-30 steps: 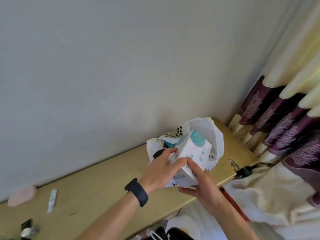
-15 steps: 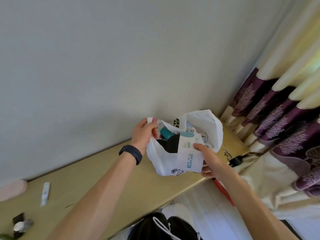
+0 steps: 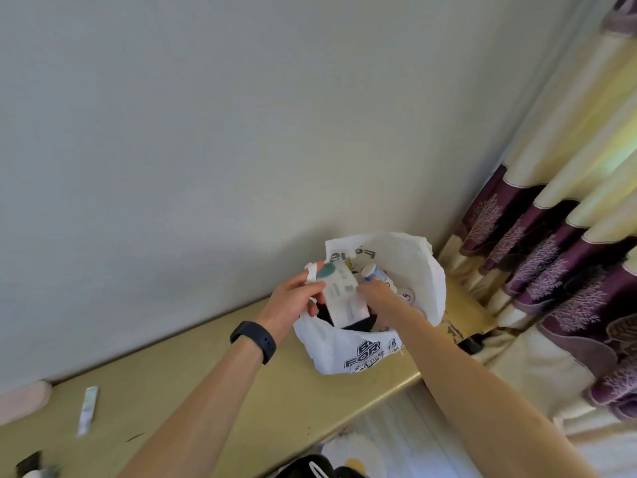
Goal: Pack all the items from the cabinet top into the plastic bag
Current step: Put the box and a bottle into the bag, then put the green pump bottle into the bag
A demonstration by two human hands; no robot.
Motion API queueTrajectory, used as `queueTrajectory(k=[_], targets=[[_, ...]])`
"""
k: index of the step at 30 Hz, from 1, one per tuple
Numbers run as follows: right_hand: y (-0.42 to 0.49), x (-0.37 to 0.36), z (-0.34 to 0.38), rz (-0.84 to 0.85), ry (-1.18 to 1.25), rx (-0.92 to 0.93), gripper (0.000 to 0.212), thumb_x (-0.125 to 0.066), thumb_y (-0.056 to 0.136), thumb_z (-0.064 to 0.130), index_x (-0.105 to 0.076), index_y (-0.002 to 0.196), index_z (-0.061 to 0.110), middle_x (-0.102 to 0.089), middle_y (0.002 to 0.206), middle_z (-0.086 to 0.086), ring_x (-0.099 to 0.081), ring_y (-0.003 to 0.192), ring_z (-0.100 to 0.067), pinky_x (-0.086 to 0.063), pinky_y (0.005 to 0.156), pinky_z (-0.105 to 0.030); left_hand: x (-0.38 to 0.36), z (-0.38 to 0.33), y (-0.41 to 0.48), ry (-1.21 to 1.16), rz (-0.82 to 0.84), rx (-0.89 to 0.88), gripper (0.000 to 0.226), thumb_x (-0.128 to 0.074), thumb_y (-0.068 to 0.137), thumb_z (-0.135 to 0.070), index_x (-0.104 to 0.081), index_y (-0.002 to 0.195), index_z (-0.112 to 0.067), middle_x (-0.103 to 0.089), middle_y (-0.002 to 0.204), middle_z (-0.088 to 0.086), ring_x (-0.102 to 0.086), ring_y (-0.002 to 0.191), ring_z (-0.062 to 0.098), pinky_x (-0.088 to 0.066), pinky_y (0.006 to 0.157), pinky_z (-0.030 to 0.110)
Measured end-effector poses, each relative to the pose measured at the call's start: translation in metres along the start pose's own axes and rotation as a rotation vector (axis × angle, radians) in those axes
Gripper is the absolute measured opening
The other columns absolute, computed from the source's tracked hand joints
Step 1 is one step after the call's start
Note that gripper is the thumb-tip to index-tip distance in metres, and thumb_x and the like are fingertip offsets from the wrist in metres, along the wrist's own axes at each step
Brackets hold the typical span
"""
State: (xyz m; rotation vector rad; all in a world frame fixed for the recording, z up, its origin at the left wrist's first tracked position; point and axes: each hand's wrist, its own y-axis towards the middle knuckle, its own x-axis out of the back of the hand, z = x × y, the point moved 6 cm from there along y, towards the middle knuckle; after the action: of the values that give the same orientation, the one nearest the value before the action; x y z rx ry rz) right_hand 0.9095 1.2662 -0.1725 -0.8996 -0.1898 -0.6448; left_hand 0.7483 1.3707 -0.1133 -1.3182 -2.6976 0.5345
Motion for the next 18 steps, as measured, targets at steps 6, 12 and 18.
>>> queueTrajectory(k=[6, 12, 18], targets=[[-0.018, 0.046, -0.024, -0.328, -0.166, 0.181, 0.085, -0.058, 0.091, 0.042, -0.005, 0.155, 0.028, -0.024, 0.156, -0.011, -0.040, 0.134, -0.038, -0.041, 0.103, -0.049, 0.010, 0.018, -0.012, 0.112, -0.059, 0.048, 0.040, -0.059, 0.094, -0.013, -0.058, 0.128, -0.034, -0.066, 0.072, -0.001, -0.054, 0.056, 0.015, -0.044, 0.057, 0.015], [-0.038, 0.111, -0.031, -0.515, -0.218, 0.397, 0.080, -0.057, 0.094, 0.034, -0.010, 0.156, 0.014, -0.005, 0.165, 0.005, -0.008, 0.151, -0.022, -0.030, 0.114, -0.044, 0.006, 0.038, -0.012, 0.325, -0.191, 0.063, 0.025, -0.054, 0.096, -0.019, -0.061, 0.120, -0.023, -0.072, 0.091, -0.001, -0.067, 0.074, 0.014, -0.054, 0.084, 0.035], [-0.063, 0.099, -0.058, -0.424, -0.276, 0.402, 0.069, -0.055, 0.095, 0.034, -0.021, 0.155, 0.021, -0.026, 0.160, -0.004, -0.044, 0.135, -0.031, -0.044, 0.101, -0.041, 0.000, 0.049, -0.035, 0.448, -0.295, 0.035, 0.027, -0.054, 0.094, -0.025, -0.056, 0.121, -0.023, -0.062, 0.106, -0.010, -0.060, 0.095, 0.011, -0.050, 0.078, 0.030]])
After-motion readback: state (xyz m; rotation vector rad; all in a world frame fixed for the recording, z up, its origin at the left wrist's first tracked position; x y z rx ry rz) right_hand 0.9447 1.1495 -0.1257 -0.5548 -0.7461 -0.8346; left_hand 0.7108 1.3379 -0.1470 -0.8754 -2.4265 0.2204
